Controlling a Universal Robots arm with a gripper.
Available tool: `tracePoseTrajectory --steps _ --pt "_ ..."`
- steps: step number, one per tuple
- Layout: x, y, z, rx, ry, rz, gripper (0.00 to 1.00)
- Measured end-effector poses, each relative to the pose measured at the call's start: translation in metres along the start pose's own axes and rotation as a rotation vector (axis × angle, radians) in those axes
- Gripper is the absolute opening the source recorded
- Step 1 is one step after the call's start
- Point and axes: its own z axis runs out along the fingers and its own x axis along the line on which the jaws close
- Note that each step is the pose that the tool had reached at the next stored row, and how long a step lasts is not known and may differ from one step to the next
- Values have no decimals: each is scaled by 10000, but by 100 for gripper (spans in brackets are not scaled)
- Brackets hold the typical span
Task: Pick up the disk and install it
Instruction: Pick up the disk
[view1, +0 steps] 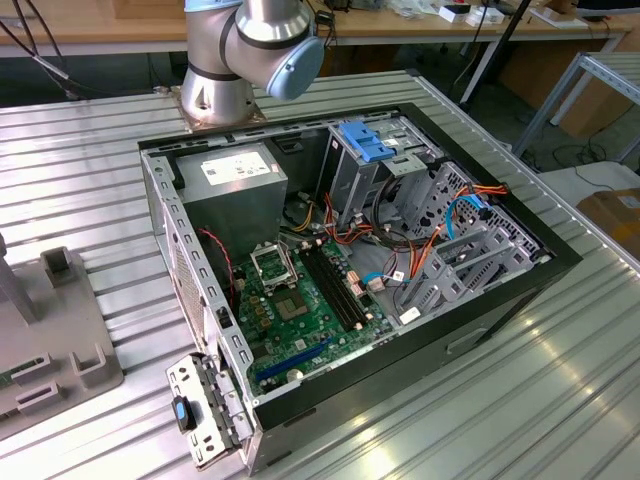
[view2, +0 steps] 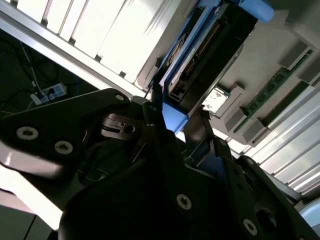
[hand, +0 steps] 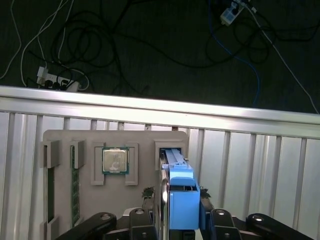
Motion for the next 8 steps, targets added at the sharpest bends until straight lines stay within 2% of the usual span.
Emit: tracePoseTrajectory --steps 2,5,8 --pt "4 2 22 -1 -3 0 45" --pt "10 5 24 10 -137 1 45" --pt "13 6 25 13 -163 2 45"
